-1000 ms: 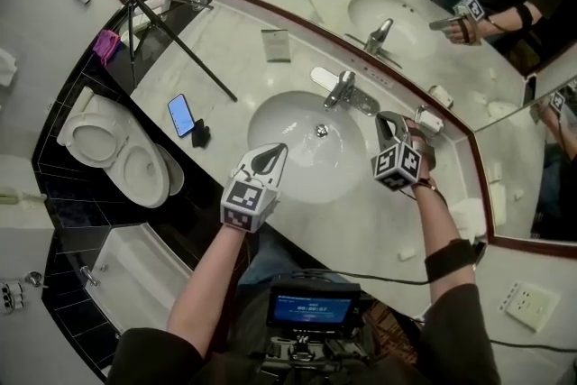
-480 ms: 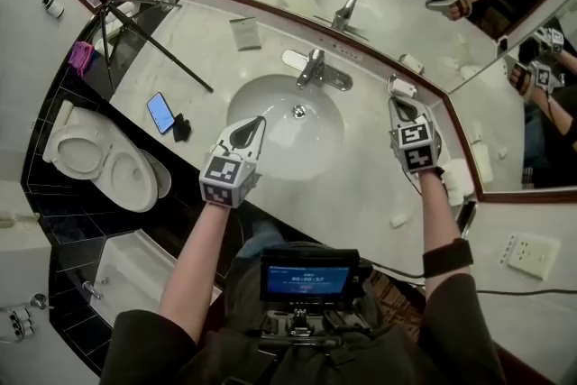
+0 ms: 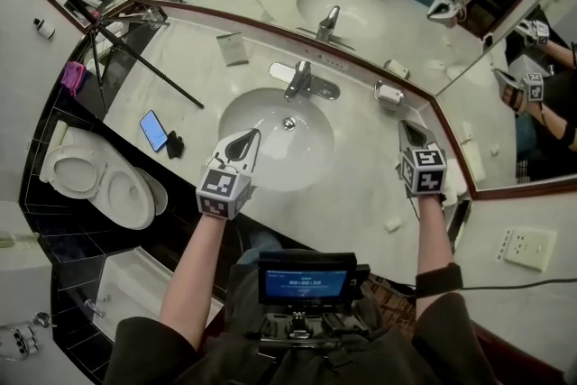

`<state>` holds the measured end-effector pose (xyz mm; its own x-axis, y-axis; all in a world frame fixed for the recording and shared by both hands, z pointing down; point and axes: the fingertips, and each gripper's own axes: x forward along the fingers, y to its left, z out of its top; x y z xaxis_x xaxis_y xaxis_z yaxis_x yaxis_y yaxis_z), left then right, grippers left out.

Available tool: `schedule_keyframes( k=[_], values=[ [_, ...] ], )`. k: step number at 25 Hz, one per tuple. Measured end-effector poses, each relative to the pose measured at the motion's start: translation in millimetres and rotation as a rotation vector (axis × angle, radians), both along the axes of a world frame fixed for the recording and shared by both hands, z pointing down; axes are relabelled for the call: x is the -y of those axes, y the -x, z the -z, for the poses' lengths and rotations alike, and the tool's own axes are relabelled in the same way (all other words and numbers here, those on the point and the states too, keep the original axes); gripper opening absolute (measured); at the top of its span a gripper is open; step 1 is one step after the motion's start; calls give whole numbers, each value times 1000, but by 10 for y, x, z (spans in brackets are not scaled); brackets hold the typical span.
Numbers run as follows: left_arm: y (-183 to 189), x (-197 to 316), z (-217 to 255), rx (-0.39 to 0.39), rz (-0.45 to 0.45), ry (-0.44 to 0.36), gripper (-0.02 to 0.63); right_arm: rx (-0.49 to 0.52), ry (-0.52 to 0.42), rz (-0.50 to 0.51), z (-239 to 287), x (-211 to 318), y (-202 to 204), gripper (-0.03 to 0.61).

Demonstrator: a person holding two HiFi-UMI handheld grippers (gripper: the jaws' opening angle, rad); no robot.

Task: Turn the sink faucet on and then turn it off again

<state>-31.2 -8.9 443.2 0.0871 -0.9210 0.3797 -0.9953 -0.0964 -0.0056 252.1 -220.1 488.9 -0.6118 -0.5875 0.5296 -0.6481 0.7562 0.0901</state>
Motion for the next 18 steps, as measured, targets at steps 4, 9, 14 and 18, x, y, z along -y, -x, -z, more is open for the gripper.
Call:
schedule_keyframes(
  k=[4, 9, 14, 18],
  values=[
    [-40, 21, 13, -21, 7, 2, 0, -6, 12, -30, -58, 6, -175, 17],
    [-32, 17, 11, -37, 29, -11, 0, -6, 17, -45, -106, 3, -258, 17],
    [-27, 40, 50, -28, 44, -18, 0, -4, 25, -52, -151, 16, -305, 17],
    [-31, 38, 102, -32, 62, -18, 0, 4, 37, -52, -184, 7, -326, 17]
  ],
)
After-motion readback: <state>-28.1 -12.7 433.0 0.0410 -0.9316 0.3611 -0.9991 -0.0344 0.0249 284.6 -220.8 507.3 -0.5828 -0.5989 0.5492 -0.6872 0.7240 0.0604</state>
